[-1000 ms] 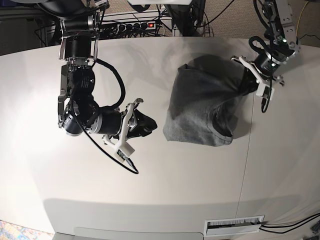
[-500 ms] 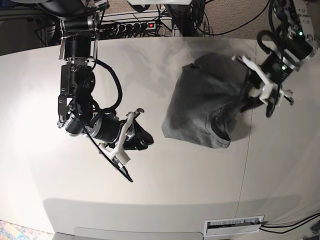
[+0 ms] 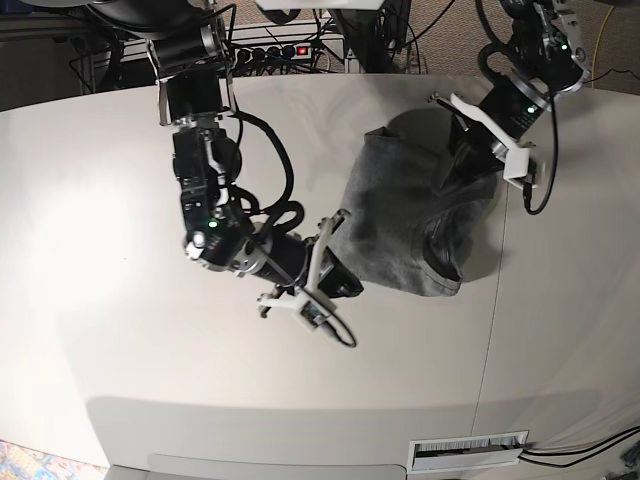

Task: Fold the T-shirt properly
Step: 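Grasp the folded shirt's edges with both grippers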

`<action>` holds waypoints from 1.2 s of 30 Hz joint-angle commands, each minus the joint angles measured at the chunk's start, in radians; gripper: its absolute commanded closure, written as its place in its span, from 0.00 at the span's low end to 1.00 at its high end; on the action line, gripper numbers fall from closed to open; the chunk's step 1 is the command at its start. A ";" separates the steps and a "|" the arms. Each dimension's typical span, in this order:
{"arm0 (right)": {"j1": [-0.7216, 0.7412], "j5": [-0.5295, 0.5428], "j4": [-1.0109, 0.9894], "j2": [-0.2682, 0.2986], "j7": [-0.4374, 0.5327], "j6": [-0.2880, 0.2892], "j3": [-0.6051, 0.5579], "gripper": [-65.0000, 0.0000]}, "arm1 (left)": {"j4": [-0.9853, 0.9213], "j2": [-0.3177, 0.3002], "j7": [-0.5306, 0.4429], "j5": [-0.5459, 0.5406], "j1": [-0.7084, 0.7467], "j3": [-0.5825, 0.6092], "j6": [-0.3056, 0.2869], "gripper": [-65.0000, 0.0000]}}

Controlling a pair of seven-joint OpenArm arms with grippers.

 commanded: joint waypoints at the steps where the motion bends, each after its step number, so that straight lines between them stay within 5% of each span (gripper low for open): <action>1: 0.034 -0.011 -0.003 -0.002 0.060 -0.003 -0.011 1.00 | 0.001 0.006 -0.010 -0.022 0.001 -0.001 -0.008 1.00; 10: 0.046 -0.021 -0.041 -0.014 0.165 -0.003 -0.115 1.00 | -0.144 0.035 -0.030 -0.067 -0.005 0.024 -0.049 1.00; 20: 0.044 -0.134 -0.213 -0.037 0.162 -0.003 -0.151 1.00 | -0.188 0.031 -0.119 0.208 -0.021 0.163 -0.049 1.00; 30: 0.046 -0.128 -0.268 0.042 0.093 -0.003 -0.149 1.00 | -0.188 -0.110 -0.182 0.406 -0.022 0.169 0.121 1.00; 36: 0.046 0.014 -0.268 0.067 -0.004 -0.003 -0.149 1.00 | -0.188 -0.174 -0.257 0.408 -0.031 0.169 0.173 1.00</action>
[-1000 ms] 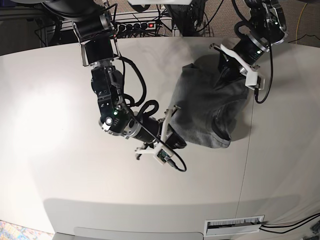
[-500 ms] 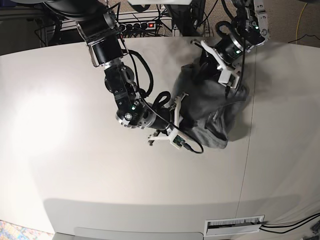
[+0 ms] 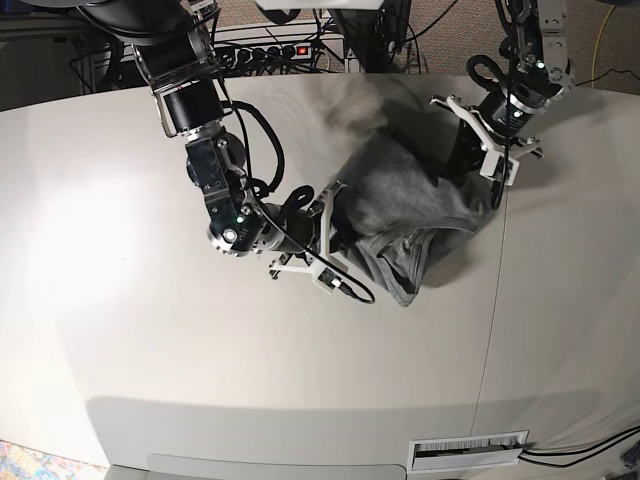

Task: Fold the T-shirt properly
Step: 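Grasp the folded shirt's edges with both grippers, then tuck and square the shirt's edges with both grippers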

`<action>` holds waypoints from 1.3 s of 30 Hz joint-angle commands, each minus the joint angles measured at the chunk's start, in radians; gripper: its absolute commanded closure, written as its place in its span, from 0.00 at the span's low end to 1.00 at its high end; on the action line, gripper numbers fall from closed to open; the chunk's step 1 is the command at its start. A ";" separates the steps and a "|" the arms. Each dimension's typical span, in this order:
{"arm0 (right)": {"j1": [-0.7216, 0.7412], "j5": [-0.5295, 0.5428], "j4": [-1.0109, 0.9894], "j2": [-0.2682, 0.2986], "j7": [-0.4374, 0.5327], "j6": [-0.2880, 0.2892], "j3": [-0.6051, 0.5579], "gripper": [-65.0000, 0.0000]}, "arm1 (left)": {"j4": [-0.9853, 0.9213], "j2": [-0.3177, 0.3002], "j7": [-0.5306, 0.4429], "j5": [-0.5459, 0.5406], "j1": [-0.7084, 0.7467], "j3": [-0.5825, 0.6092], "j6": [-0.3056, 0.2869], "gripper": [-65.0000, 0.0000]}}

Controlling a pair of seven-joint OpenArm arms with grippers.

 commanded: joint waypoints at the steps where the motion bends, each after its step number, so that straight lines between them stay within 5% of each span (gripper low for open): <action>1: 0.019 0.026 0.013 0.002 -0.023 0.002 0.002 1.00 | 0.016 -0.003 -0.029 -0.007 -0.014 -0.002 0.007 1.00; 6: 0.019 0.187 0.014 0.000 -0.164 0.002 0.002 1.00 | -0.050 -0.003 -0.040 0.034 -0.086 -0.002 0.006 1.00; 12: 0.016 0.240 0.077 0.000 -0.257 0.002 0.002 1.00 | -0.250 -0.016 -0.072 0.067 -0.223 -0.002 -0.048 1.00; 22: 0.017 0.240 0.221 0.002 -0.276 0.002 0.002 1.00 | -0.266 -0.116 -0.063 0.097 -0.327 -0.002 -0.085 1.00; 27: 0.017 0.198 0.223 0.003 -0.249 0.002 0.002 1.00 | -0.162 -0.157 0.054 0.082 -0.326 -0.025 -0.037 1.00; 32: 0.017 0.059 0.223 0.002 -0.090 0.002 0.002 1.00 | -0.024 -0.159 0.245 -0.117 -0.308 -0.124 0.018 1.00; 39: 0.017 -0.080 0.223 0.002 0.029 0.002 0.002 1.00 | 0.146 -0.155 0.277 -0.375 -0.140 -0.203 -0.024 1.00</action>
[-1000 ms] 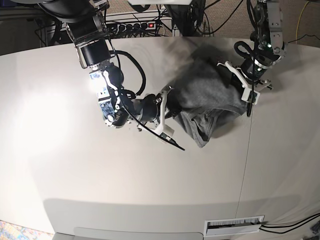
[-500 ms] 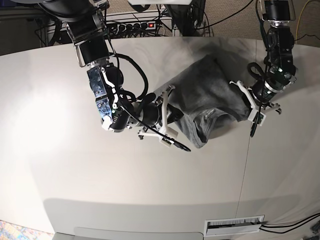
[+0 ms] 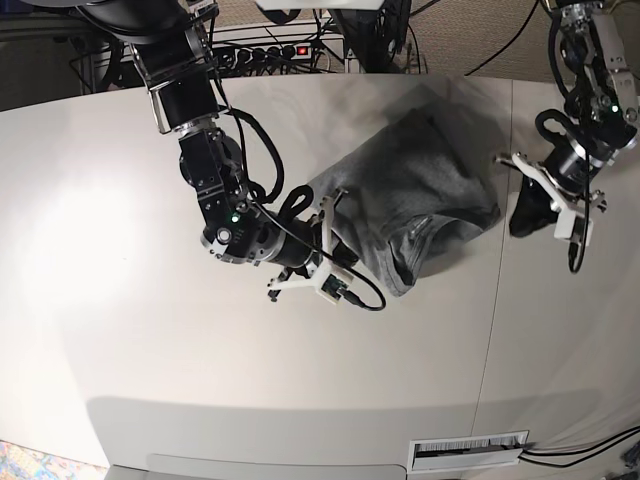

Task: Fold the T-shirt properly
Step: 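Tuck and square the shirt's edges with both grippers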

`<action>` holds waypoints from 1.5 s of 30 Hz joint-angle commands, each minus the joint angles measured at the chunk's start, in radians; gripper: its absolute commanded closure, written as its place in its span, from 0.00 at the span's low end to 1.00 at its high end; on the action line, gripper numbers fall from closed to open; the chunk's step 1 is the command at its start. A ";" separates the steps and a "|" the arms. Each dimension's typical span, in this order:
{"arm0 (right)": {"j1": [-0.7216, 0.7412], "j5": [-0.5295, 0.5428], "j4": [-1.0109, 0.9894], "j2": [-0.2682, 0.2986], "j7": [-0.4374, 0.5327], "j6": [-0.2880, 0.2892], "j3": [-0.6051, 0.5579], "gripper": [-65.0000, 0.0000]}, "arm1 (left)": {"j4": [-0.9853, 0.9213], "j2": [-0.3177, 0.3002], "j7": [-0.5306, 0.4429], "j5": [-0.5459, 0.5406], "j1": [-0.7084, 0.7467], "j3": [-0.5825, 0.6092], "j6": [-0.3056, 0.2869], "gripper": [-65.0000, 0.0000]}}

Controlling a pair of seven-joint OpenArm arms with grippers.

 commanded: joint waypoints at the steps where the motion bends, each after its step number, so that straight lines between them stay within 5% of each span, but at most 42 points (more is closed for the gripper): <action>1: 0.026 0.018 0.019 -0.003 0.041 0.001 0.003 1.00 | 0.031 0.000 -0.023 -0.049 0.019 -0.005 -0.037 1.00; 7: 0.026 0.018 0.018 -0.006 0.047 0.001 0.003 1.00 | 0.040 0.150 -0.049 -0.162 0.092 -0.004 -0.162 1.00; 13: 0.026 0.018 0.018 -0.006 0.047 0.001 0.003 1.00 | 0.032 0.232 -0.041 -0.156 0.091 0.050 -0.163 1.00; 18: 0.025 0.018 0.016 -0.006 0.025 0.001 0.003 1.00 | -0.017 0.235 -0.052 -0.054 0.091 0.178 -0.162 1.00; 22: 0.023 0.018 -0.025 -0.005 -0.010 0.001 0.003 1.00 | -0.106 0.234 -0.160 0.110 0.090 0.259 -0.160 1.00; 27: -0.012 0.018 -0.049 -0.003 -0.045 0.001 0.003 1.00 | -0.237 0.193 -0.279 0.246 0.060 0.289 -0.154 1.00; 32: -0.042 0.018 -0.049 -0.003 -0.053 0.001 0.003 1.00 | -0.305 0.100 -0.283 0.312 -0.029 0.288 -0.155 1.00; 42: -0.044 0.051 -0.041 -0.002 -0.069 0.001 0.003 1.00 | -0.369 -0.077 -0.324 0.349 -0.132 0.288 -0.078 1.00; 45: -0.044 0.051 -0.016 -0.003 -0.068 0.001 0.021 1.00 | -0.351 -0.118 -0.348 0.275 -0.131 0.288 -0.080 1.00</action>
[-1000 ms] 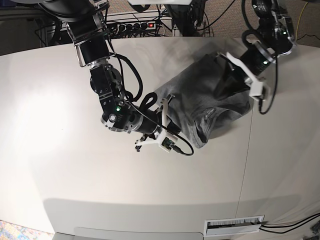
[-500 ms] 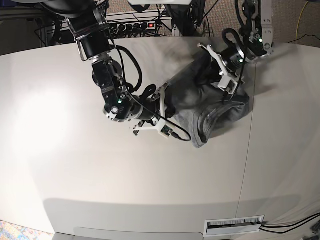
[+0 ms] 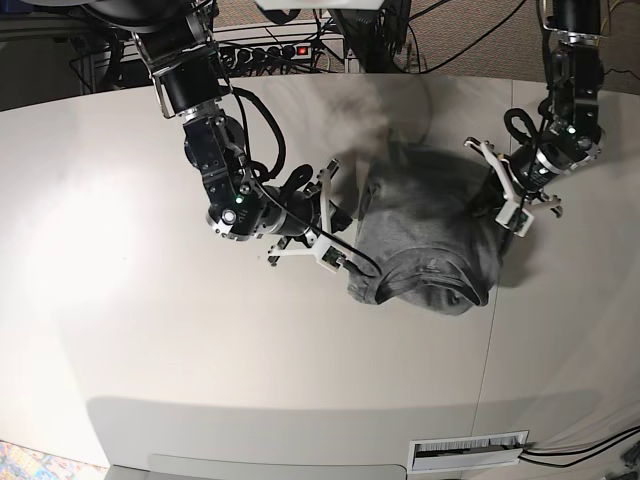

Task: Fold the T-shirt properly
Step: 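Tuck and square the shirt's edges with both grippers, then drag the folded shirt with the left gripper away from the right gripper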

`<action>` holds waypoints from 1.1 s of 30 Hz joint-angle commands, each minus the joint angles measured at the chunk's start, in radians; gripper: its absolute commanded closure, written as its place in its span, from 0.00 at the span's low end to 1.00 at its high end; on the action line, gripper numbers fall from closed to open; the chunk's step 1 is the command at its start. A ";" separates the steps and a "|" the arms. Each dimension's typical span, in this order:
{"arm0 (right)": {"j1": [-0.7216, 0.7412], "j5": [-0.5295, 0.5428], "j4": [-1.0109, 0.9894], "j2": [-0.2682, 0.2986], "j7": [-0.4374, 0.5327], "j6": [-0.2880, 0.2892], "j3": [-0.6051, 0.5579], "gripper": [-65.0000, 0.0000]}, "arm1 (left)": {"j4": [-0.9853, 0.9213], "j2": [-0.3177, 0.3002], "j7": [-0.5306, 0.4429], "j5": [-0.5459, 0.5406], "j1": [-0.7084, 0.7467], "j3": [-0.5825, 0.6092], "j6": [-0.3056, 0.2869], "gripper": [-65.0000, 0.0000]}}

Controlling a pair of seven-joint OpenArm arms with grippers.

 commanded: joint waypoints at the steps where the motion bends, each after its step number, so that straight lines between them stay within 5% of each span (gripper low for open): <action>1: 0.025 0.014 0.030 -0.002 0.020 0.001 0.026 1.00 | 0.039 -0.021 -0.027 -0.047 -0.011 -0.004 0.000 1.00; 8: 0.025 0.042 0.067 -0.002 -0.021 0.001 0.270 1.00 | 0.229 -0.016 0.054 -0.192 -0.008 -0.010 -0.001 1.00; 15: 0.025 0.162 0.071 0.030 -0.117 0.001 0.444 1.00 | 0.282 0.150 0.079 -0.230 -0.005 0.000 -0.030 1.00; 24: 0.024 0.229 0.071 0.050 -0.164 0.001 0.485 1.00 | 0.218 0.363 0.024 -0.061 -0.003 0.033 -0.030 1.00; 29: 0.024 0.230 0.071 0.050 -0.172 0.001 0.485 1.00 | 0.105 0.404 -0.079 0.118 -0.008 0.087 -0.018 1.00; 33: 0.024 0.283 0.071 0.051 -0.210 0.001 0.485 1.00 | -0.004 0.408 -0.152 0.275 -0.038 0.108 0.079 1.00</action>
